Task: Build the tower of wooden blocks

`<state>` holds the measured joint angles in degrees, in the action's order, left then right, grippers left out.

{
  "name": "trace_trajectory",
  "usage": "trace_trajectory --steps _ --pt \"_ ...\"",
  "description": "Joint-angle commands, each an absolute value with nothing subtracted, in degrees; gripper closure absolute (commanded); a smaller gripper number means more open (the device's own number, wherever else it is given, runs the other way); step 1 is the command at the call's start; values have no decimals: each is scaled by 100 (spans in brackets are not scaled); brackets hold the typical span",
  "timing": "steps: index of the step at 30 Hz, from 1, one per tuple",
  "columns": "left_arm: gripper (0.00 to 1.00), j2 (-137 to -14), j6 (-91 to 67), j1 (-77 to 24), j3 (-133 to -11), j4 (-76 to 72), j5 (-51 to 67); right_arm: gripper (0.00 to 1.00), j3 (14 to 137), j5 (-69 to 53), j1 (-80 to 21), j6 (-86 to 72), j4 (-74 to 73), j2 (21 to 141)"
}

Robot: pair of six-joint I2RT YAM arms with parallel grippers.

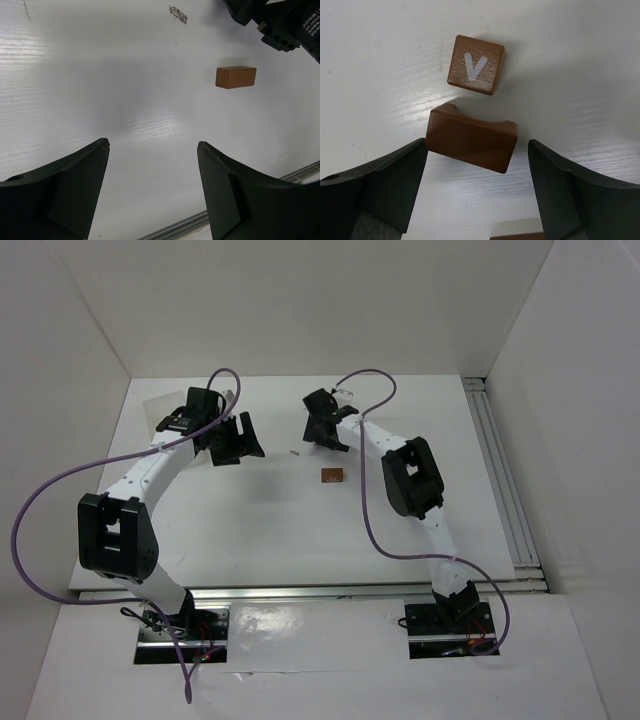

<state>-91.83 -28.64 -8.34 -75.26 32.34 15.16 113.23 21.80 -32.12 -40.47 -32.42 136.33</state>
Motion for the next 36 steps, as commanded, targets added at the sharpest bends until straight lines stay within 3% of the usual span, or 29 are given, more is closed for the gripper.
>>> trace_trajectory --steps 1,10,21,33,36 --pt "16 -8991 -2795 -800 -7576 3164 1564 13 11724 2329 -3252 -4140 -3226 13745" --pt "16 -9044 -2795 -800 -7576 3164 1564 25 11865 2443 -3252 -3876 -3226 13808" --pt "16 -9097 -2795 -800 -7576 3164 1679 19 11979 2443 -3252 -3771 -3278 13966" --pt "16 -9149 -2795 -800 -7576 3164 1679 42 12032 2496 -3252 -3639 -3287 13782" --pt "16 -9149 -2795 -800 -7523 3164 1679 42 12032 2549 -3252 -3560 -3287 13615"
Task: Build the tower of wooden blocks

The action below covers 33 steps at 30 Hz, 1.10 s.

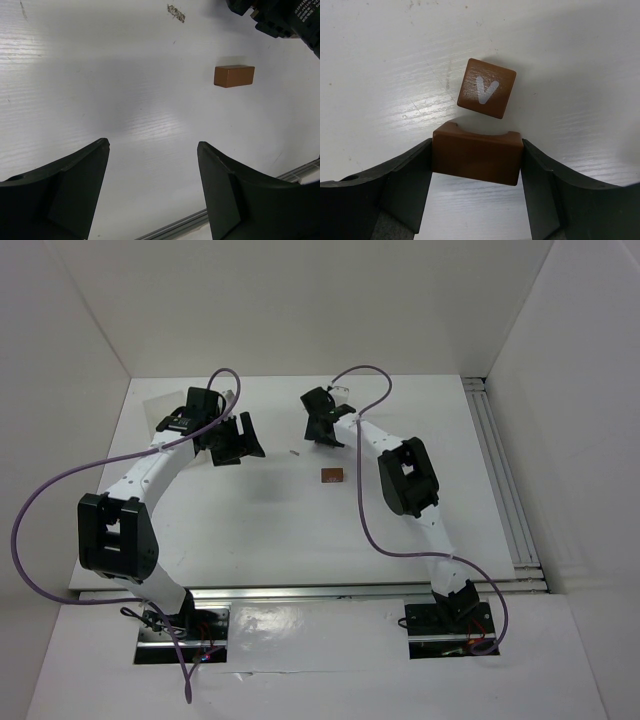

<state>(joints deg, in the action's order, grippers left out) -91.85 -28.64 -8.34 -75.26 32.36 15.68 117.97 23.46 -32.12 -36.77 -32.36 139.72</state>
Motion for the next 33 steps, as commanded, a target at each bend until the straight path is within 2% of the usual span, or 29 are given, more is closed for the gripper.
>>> trace_trajectory --steps 1,15,19,26,33 --pt "16 -9149 -2795 -800 -7523 3164 1679 42 12032 2549 -3252 -3499 -3287 13510" --pt "16 -9097 -2795 -800 -7471 3111 1679 42 11971 2312 -3085 -3059 -3103 12718" --pt "16 -9097 -2795 -800 -7471 3111 1679 42 11445 2119 -2971 -2813 -3024 12534" --pt "16 -9035 -2795 -800 -7471 3111 1678 42 9495 1284 -2848 -2075 -2023 11849" --pt "16 -9088 -2795 -800 -7471 3111 1679 42 9545 1230 -2742 -1829 -2249 12111"
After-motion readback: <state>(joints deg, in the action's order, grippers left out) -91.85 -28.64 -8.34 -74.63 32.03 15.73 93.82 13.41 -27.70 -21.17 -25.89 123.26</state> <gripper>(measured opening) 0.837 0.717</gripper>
